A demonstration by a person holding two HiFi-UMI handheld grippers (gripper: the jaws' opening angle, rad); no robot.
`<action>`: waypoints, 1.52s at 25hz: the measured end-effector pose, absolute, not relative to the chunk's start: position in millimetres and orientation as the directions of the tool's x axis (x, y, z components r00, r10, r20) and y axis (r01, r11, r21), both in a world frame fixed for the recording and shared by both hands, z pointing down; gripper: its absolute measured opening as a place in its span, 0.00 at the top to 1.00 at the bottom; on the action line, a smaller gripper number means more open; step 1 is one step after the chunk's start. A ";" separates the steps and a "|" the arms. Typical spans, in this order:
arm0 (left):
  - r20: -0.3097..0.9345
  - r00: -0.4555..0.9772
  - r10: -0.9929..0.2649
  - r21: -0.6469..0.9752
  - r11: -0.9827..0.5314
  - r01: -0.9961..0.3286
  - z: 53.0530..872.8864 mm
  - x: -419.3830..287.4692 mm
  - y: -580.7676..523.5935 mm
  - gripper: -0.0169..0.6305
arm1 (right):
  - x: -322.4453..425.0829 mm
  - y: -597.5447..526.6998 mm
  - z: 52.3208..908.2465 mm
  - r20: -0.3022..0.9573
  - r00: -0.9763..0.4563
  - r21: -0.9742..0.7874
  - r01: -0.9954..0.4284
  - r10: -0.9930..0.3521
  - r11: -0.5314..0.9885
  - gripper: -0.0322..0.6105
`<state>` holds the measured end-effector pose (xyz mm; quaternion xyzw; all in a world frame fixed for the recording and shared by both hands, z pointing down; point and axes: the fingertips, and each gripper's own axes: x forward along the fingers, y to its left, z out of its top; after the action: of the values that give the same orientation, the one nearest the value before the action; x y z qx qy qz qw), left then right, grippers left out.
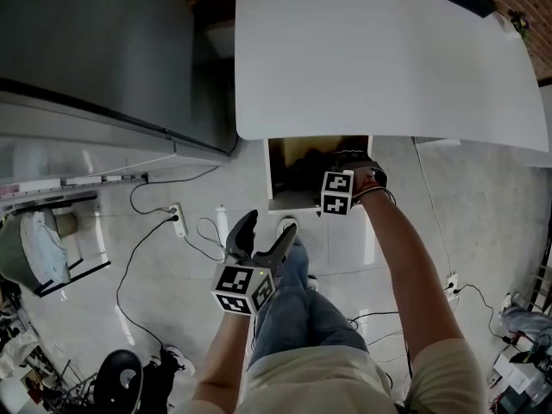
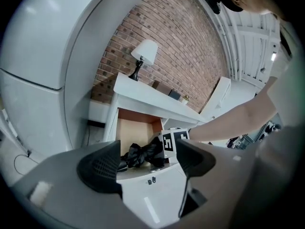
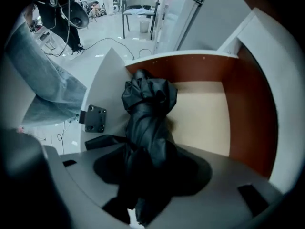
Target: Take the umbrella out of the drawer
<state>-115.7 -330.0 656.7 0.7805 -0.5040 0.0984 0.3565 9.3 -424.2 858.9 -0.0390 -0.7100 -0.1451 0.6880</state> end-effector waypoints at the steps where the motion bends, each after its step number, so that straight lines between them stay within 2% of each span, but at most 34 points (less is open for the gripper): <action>1: 0.509 0.468 -0.722 0.454 -0.237 -0.859 652.3 -114.8 -325.5 0.42 | 9.5 -421.8 851.9 0.987 -0.055 0.161 0.252 -0.153 0.954 0.58; 16: 0.453 0.415 -0.789 0.379 -0.251 -0.891 581.4 -97.0 -239.2 0.42 | 30.5 -357.4 718.6 0.925 -0.234 0.291 -0.066 -0.298 0.954 0.59; 22: 0.413 0.428 -0.804 0.373 -0.280 -0.885 551.8 -77.7 -192.4 0.42 | 44.5 -302.4 670.9 0.886 -0.324 0.248 -0.269 -0.330 0.931 0.59; 25: 0.401 0.424 -0.812 0.387 -0.269 -0.882 541.4 -73.4 -165.3 0.50 | 54.3 -271.4 650.3 0.859 -0.365 0.218 -0.371 -0.358 0.903 0.59; 27: 0.395 0.421 -0.816 0.392 -0.265 -0.881 535.2 -71.9 -149.2 0.58 | 61.1 -253.0 637.5 0.838 -0.396 0.187 -0.435 -0.374 0.881 0.59; 32: 0.384 0.401 -0.832 0.369 -0.260 -0.892 519.9 -66.1 -111.8 0.65 | 77.5 -211.1 605.4 0.763 -0.480 0.084 -0.591 -0.433 0.802 0.60; 38: 0.377 0.400 -0.835 0.335 -0.280 -0.900 503.3 -56.4 -77.5 0.70 | 88.4 -160.5 561.3 0.643 -0.574 -0.076 -0.706 -0.507 0.704 0.60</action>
<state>-56.4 -77.5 503.3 0.7974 -0.5439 0.0637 0.2535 88.4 -160.5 561.3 0.3480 -0.8717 0.1644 0.3032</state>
